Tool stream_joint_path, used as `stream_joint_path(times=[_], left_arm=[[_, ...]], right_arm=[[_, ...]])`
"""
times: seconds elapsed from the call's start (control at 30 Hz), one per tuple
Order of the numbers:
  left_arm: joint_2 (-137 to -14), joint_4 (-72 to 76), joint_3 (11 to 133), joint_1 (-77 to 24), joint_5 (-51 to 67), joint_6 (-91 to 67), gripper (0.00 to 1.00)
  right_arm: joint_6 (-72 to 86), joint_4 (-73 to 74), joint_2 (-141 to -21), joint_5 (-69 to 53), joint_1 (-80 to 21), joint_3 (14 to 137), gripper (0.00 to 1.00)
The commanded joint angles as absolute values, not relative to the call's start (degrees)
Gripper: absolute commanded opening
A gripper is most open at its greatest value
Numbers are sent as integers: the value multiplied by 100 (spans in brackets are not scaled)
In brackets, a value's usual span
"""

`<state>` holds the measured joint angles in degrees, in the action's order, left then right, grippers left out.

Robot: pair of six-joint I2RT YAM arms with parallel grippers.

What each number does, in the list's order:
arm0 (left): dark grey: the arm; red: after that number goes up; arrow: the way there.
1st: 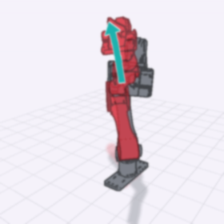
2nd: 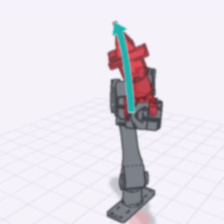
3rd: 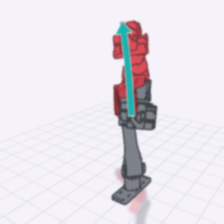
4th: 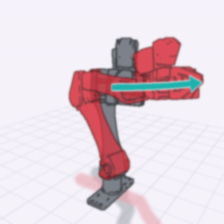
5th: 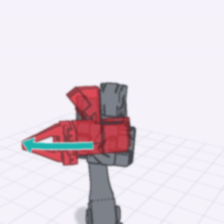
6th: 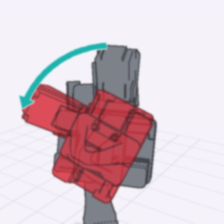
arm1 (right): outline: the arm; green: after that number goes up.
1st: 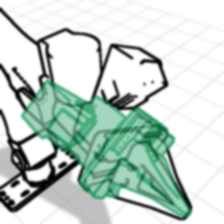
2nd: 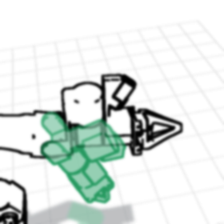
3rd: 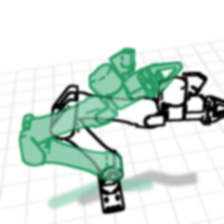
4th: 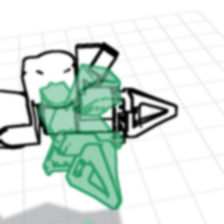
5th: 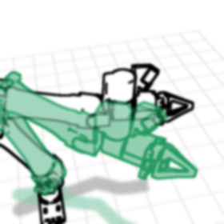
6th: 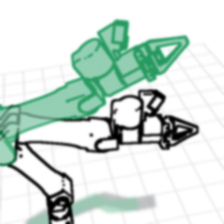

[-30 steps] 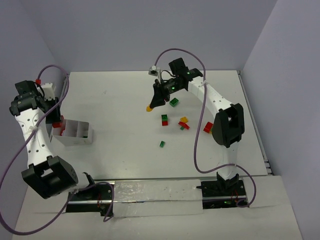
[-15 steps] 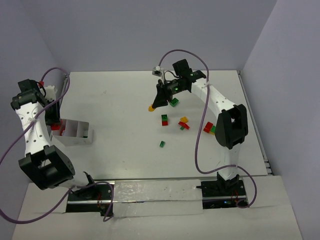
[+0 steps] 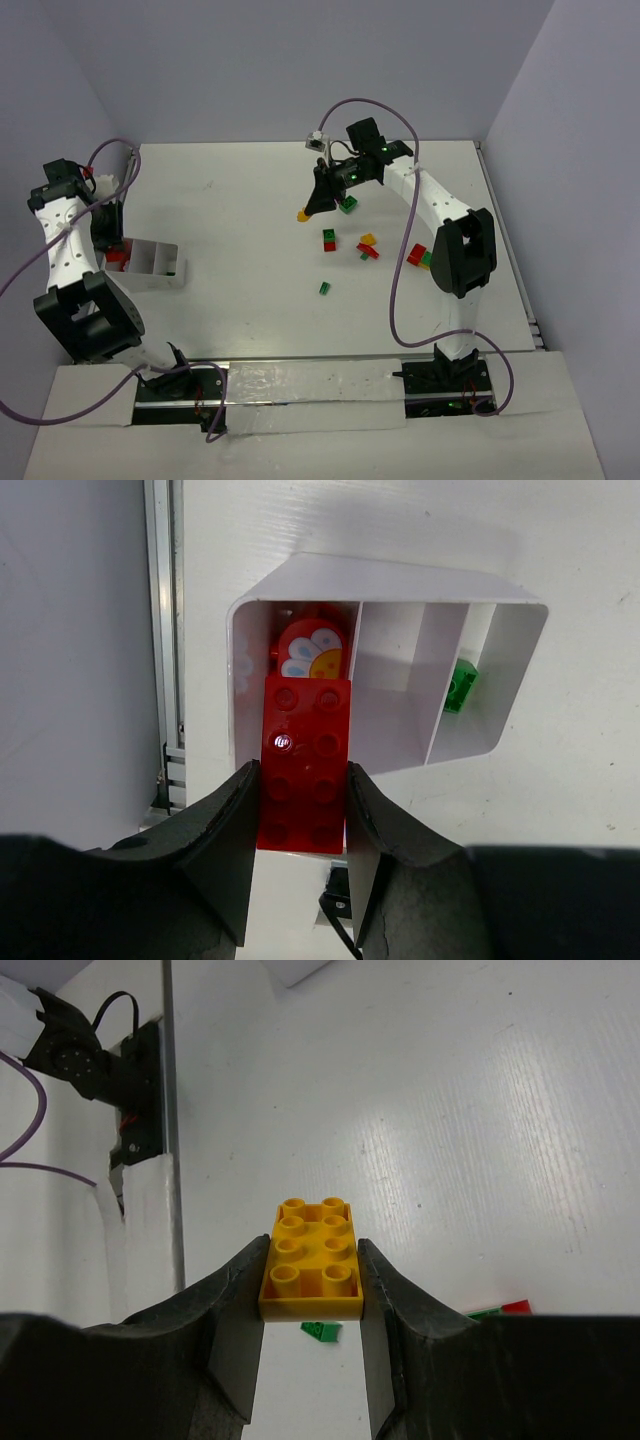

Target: Sort the legos into containers by color

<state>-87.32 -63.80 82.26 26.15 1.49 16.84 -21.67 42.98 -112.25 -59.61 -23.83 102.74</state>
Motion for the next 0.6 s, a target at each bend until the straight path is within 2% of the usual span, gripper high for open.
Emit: stream_joint_path(times=[0.0, 0.1, 0.43, 0.57], left_arm=[[-8783, -6091, 8376, 2648, 64, 1594, 21], [-8870, -6018, 8396, 2631, 33, 1565, 26], [-8945, -5924, 8471, 2584, 33, 1600, 63], [-8930, -5985, 8567, 2581, 107, 1591, 67]], right_arm=[[-2103, 4172, -11101, -6117, -2320, 10430, 0], [-2092, 4201, -11162, -6135, -2312, 10517, 0], [-2145, 4309, -11250, -6144, -2312, 10687, 0], [-2138, 4280, -11250, -6170, -2314, 10696, 0]])
